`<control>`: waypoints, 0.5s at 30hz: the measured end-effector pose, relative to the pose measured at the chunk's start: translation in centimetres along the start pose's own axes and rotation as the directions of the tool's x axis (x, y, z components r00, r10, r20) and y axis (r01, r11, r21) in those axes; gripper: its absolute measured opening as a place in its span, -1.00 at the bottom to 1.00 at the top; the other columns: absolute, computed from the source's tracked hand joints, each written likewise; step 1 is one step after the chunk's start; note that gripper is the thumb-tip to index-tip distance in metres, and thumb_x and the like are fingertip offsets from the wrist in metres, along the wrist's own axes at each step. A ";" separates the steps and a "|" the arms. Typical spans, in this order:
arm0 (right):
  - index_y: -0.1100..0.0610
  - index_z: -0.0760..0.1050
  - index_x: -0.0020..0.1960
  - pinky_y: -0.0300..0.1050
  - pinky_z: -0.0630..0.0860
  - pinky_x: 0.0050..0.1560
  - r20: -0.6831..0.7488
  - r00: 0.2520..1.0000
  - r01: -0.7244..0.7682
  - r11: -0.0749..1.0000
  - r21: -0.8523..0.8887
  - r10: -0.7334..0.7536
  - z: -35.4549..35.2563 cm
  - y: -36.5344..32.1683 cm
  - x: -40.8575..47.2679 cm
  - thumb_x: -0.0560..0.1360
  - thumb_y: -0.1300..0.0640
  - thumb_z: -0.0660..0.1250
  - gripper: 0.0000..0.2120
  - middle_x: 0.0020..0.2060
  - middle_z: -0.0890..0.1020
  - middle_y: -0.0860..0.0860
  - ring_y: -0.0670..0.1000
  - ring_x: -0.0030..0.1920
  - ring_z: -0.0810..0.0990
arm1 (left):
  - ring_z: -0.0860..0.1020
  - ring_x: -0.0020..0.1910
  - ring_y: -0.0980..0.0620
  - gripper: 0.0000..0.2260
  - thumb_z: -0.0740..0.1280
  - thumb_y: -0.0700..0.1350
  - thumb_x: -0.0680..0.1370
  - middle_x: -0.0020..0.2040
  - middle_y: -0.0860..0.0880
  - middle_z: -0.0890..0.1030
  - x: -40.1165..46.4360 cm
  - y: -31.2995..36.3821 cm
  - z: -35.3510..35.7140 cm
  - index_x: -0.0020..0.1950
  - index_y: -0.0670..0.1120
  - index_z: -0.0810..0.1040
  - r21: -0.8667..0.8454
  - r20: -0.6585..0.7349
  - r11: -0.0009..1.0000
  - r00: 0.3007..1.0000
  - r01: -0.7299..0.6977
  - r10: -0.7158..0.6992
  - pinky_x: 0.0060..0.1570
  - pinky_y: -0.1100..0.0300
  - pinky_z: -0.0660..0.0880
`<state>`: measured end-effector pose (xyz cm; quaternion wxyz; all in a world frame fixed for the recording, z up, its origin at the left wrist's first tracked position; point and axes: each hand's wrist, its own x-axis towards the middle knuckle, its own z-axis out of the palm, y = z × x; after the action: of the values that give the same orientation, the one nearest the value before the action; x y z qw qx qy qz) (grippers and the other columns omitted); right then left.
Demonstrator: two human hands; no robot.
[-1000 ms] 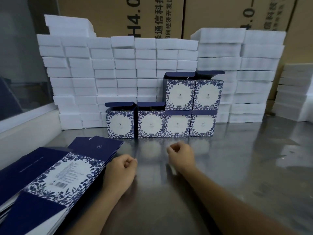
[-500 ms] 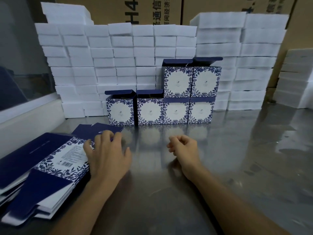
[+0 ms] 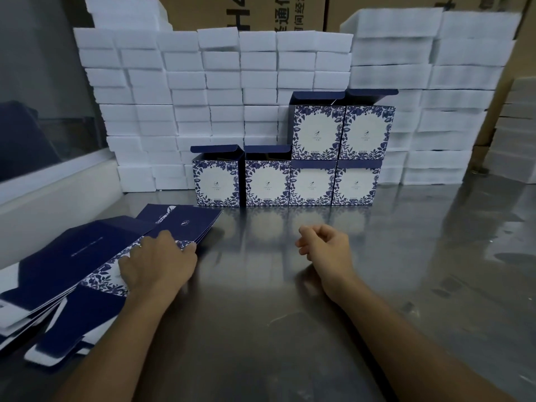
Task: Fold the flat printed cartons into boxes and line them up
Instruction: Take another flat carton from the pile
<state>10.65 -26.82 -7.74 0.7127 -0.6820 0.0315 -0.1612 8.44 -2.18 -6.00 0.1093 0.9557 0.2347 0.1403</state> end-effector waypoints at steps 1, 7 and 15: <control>0.20 0.55 -0.23 -0.38 0.39 -0.44 0.001 1.000 0.001 1.000 -0.002 -0.001 0.0 0.0 0.0 0.59 0.26 0.33 -0.78 -0.39 0.60 0.06 -0.19 -0.51 0.48 | 0.52 0.16 -0.20 -0.54 0.18 0.24 0.58 0.19 -0.17 0.56 0.1 -0.1 -0.1 0.23 -0.10 0.48 -0.027 0.003 1.000 1.000 0.007 -0.007 0.18 -0.06 0.43; 0.21 0.55 -0.22 -0.39 0.40 -0.44 0.010 1.000 0.004 1.000 0.005 -0.004 0.0 -0.1 -0.2 0.60 0.26 0.32 -0.79 -0.38 0.60 0.08 -0.20 -0.51 0.48 | 0.54 0.05 -0.24 -0.64 0.04 0.10 0.67 0.09 -0.21 0.58 -0.3 0.3 -0.1 0.19 -0.14 0.45 0.030 -0.102 0.996 0.991 -0.080 0.083 -0.11 0.00 0.37; 0.22 0.55 -0.22 -0.39 0.40 -0.43 0.016 1.000 0.010 1.000 0.001 -0.010 0.0 -0.2 -0.2 0.60 0.27 0.32 -0.79 -0.36 0.60 0.10 -0.20 -0.51 0.48 | 0.37 0.28 -0.24 -0.44 0.40 -0.19 0.49 0.32 -0.23 0.40 -0.9 -0.1 -0.7 0.45 -0.10 0.30 0.015 -0.135 0.995 0.986 -0.099 0.100 0.17 -0.15 0.39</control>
<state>10.42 -26.73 -7.58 0.7124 -0.6830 0.0225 -0.1595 7.37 -2.42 -5.59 0.0818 0.9549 0.1940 0.2091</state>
